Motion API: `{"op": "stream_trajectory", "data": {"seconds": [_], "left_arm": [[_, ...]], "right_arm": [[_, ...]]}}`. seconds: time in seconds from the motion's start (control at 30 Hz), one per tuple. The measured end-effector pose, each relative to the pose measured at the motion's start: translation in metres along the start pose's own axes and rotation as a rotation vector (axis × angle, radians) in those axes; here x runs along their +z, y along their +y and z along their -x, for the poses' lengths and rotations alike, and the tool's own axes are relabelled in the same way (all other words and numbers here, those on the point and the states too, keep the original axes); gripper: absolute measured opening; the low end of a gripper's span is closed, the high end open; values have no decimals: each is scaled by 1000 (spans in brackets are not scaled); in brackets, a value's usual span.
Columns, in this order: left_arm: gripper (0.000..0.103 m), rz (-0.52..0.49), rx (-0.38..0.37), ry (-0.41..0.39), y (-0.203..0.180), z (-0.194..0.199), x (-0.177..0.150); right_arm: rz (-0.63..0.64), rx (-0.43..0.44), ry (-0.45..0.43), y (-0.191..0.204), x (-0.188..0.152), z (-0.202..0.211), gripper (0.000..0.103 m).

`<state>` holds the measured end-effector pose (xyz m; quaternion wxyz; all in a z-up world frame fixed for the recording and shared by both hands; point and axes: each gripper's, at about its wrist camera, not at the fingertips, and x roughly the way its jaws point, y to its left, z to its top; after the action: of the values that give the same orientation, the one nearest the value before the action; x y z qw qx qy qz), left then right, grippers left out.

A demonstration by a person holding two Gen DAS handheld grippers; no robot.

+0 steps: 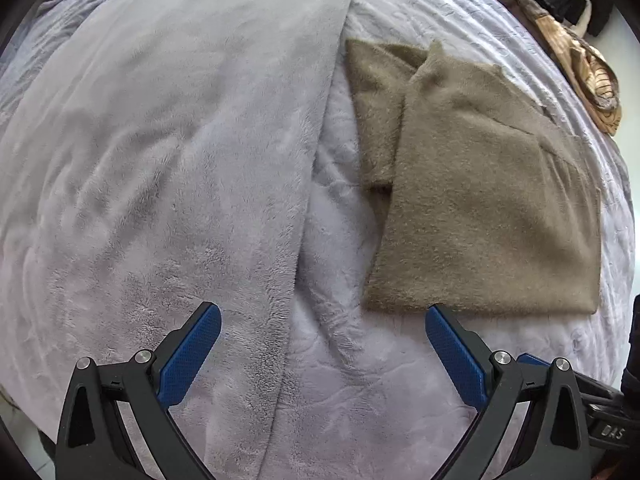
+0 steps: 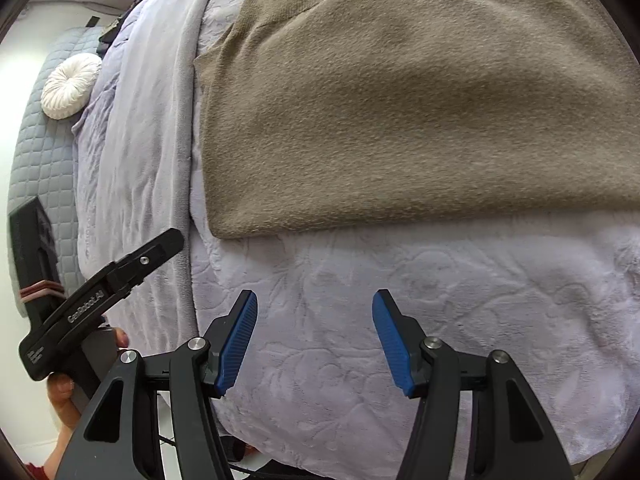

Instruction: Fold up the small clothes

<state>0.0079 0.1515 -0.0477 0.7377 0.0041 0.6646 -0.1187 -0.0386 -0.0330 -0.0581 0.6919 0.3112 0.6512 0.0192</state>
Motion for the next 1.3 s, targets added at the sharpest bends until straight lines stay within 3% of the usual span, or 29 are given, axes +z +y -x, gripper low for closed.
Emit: {"op": "stream_trajectory", "data": {"seconds": [0.1,0.23,0.4,0.57,0.67,0.7,0.73,0.77,0.83,0.93,1.1,1.2,1.3], "left_arm": [[102,3,1,-7,3,-2,-1],[102,33,-56,-14,18,3,-1],[102,45,-65,-18,41,5,3],[102,81,-88,-29,58,2,6],[102,86,-113,-22,62,0,10],[102,85,-118,-25,58,-2,14],[102,83,-124,-31,57,-1,14],[102,77,-131,-40,55,0,17],[102,71,-135,-56,55,3,17],[102,54,-137,-74,52,2,20],[102,64,-151,-60,52,-8,25],[102,58,-162,-71,54,-7,26],[102,57,-166,-71,57,-6,26]], "right_arm": [[-37,59,-5,-2,1,-3,64],[-113,158,-18,-7,5,-9,64],[-229,342,-46,-9,12,-23,67],[-364,495,-51,-8,28,-62,67],[-433,531,-42,-7,33,-86,65],[-465,551,-42,-7,34,-92,51],[-480,565,-47,-8,35,-94,20],[-488,570,-54,-7,36,-94,9],[-439,585,-68,-1,38,-87,9],[-330,572,-66,10,36,-77,8],[-246,443,4,16,25,-98,16],[-278,468,-66,11,14,-95,59],[-404,586,-174,-3,13,-96,59]]}}
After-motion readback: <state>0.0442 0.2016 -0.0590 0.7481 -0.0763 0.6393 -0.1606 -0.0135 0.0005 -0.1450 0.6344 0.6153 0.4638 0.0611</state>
